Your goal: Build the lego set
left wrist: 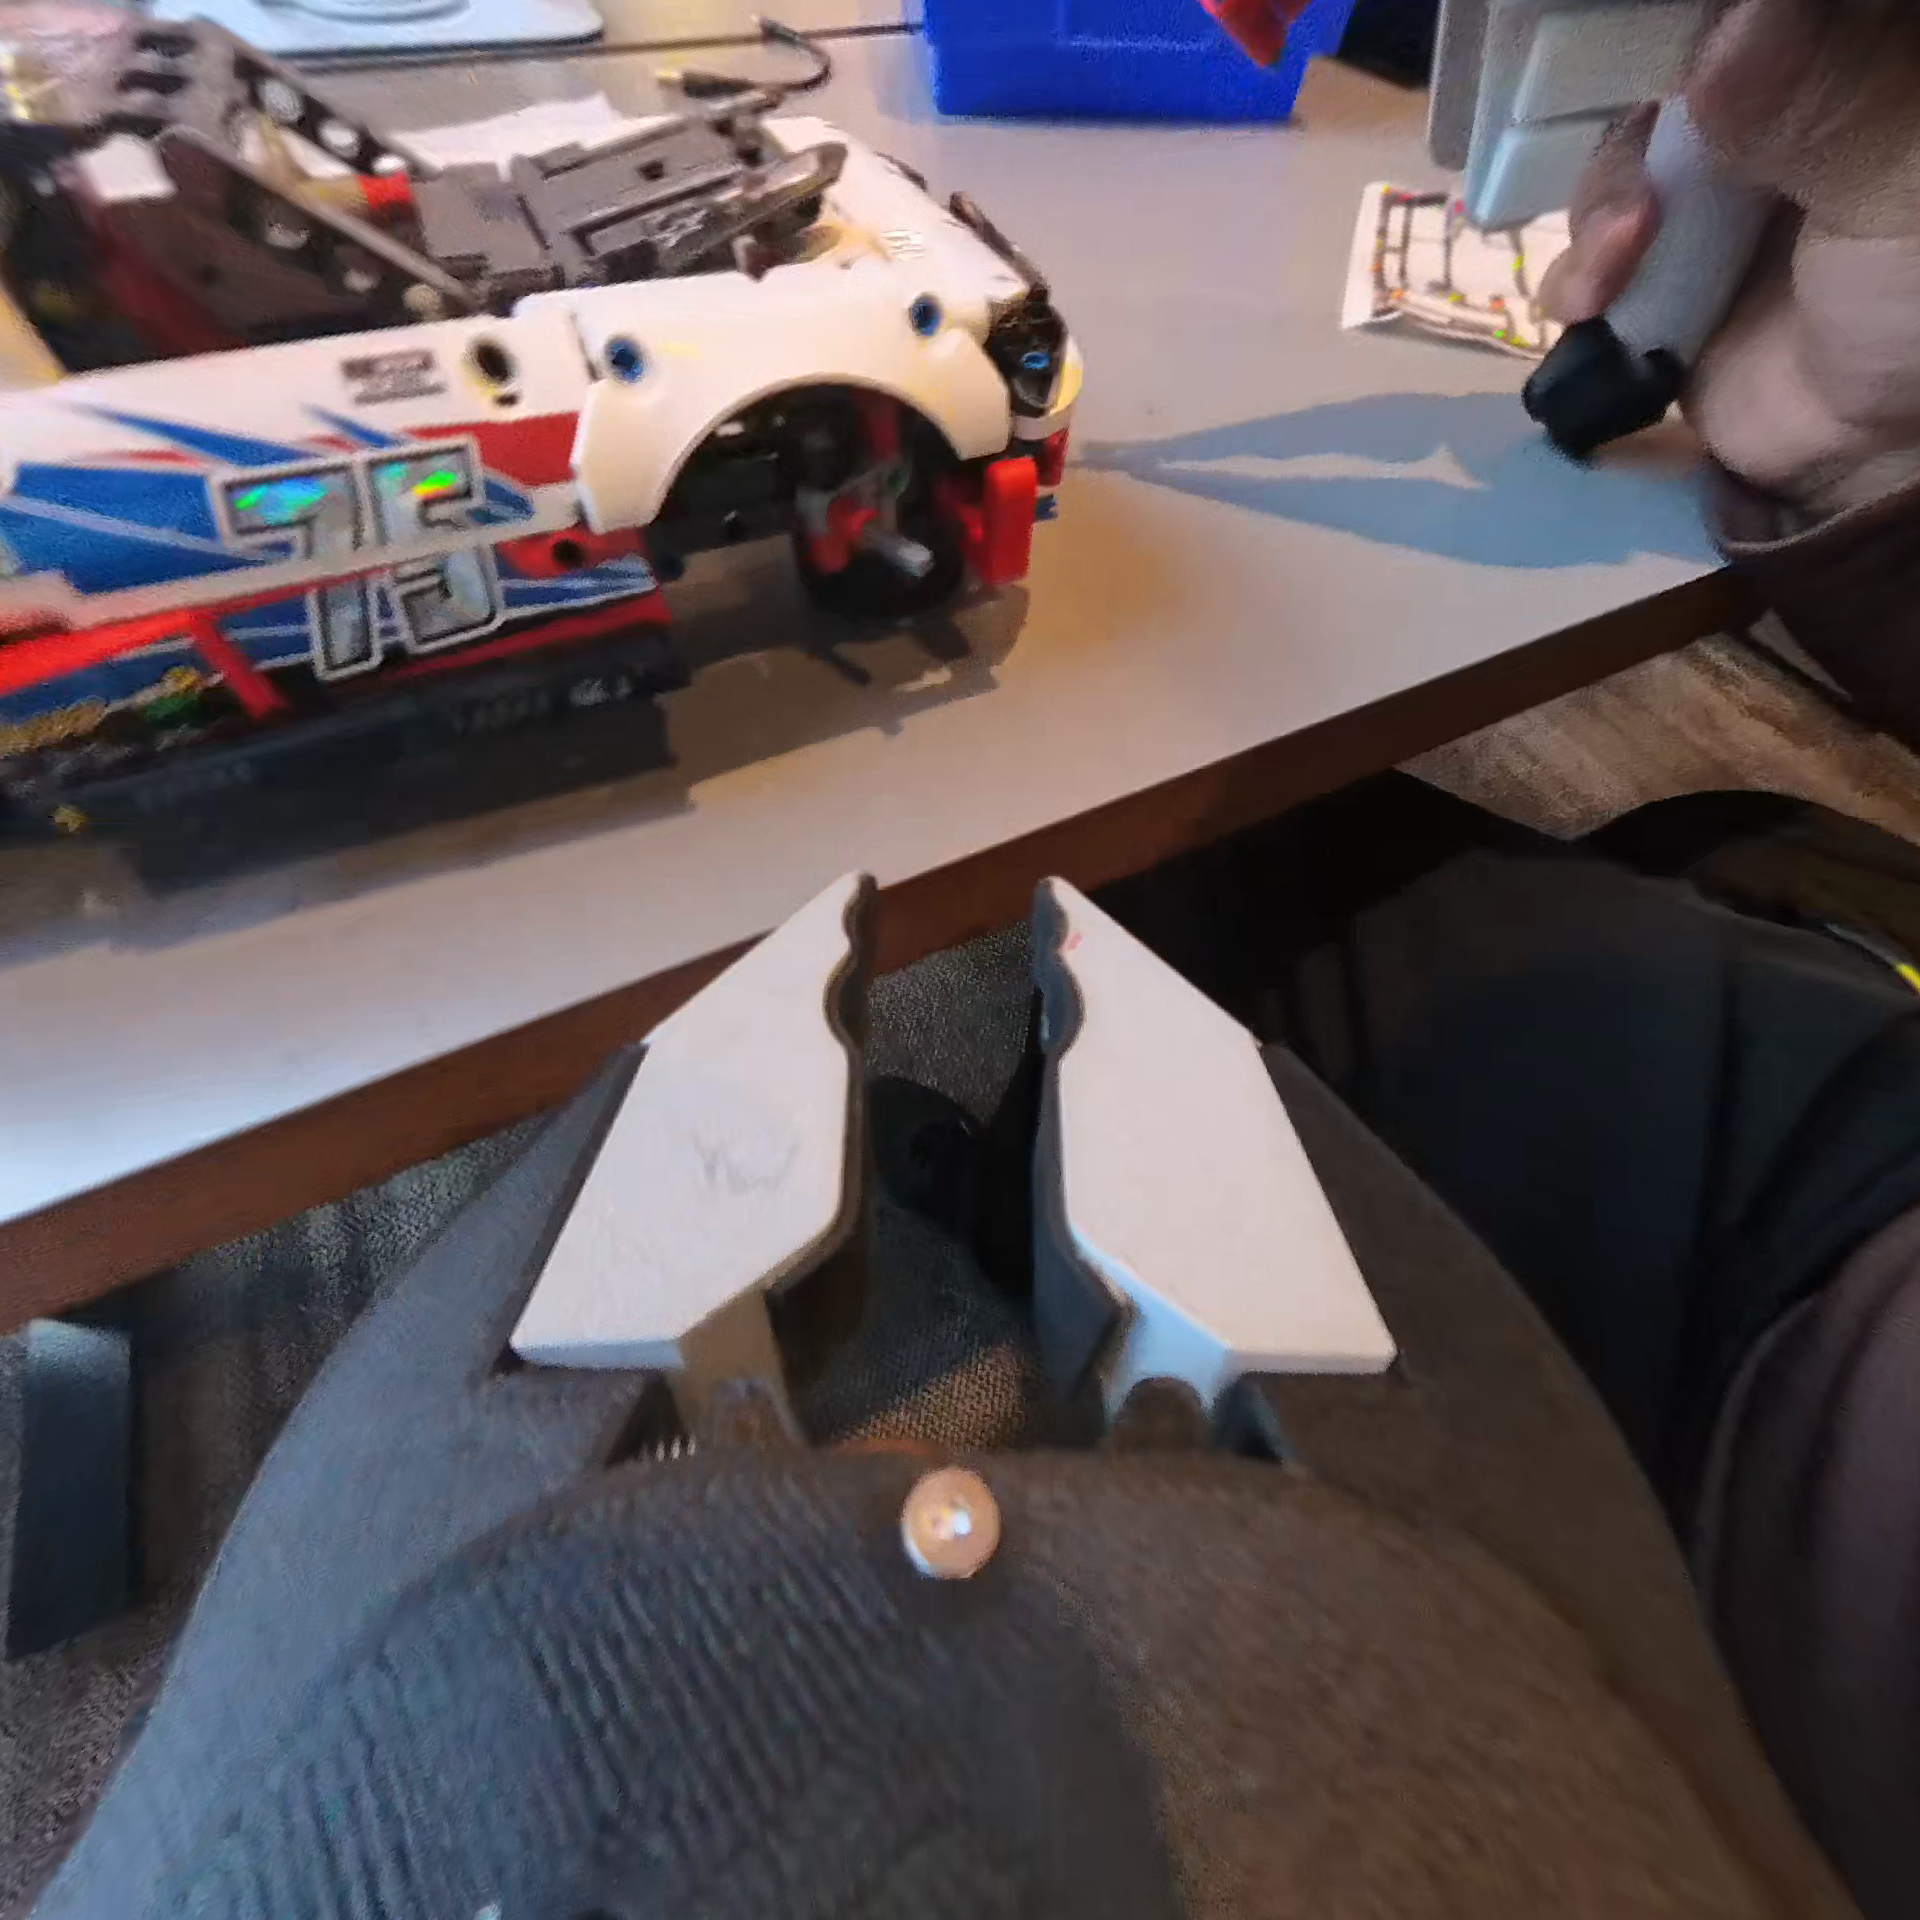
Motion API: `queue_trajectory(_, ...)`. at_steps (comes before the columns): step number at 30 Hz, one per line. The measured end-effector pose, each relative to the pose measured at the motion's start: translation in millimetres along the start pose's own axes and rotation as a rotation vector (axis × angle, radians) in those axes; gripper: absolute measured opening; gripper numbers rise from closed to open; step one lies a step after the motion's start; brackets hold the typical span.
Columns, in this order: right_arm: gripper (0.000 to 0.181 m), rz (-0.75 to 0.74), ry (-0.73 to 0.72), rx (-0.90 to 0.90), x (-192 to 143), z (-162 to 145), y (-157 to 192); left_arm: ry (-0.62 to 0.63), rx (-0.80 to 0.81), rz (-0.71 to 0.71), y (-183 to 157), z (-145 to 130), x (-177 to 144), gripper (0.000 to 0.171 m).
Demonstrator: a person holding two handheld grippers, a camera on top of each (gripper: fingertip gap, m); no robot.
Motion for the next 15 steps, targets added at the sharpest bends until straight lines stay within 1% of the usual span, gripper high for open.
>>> queue_trajectory(3, 0.005, 0.013, 0.015, 0.056, -1.5, -2.3, -2.9, 0.049, -0.042, 0.035, 10.7, -8.9, -6.4, 0.030)
queue_trajectory(6, 0.005, 0.034, 0.018, 0.096, -5.9, -3.6, -3.3, 0.024, -0.071, 0.019, 10.5, 1.1, -8.8, 0.033)
queue_trajectory(9, 0.005, 0.085, 0.037, 0.149, -7.6, -6.4, -1.7, 0.052, -0.052, 0.033, 9.7, 7.2, -3.9, 0.033)
queue_trajectory(12, 0.005, 0.151, 0.051, 0.206, -8.4, -8.1, 1.8, 0.103, -0.027, 0.039, 4.9, 7.4, 6.2, 0.033)
queue_trajectory(15, 0.005, 0.182, 0.059, 0.218, -9.1, -8.8, 5.5, 0.107, 0.014, 0.054, -2.2, 11.7, 12.8, 0.032)
Point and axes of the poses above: each gripper's, where its closed fingertips meet, x out along the fingers, z out of its top, y = z × x across the jaws, the point moved 3 cm from there along -x, back along the fingers
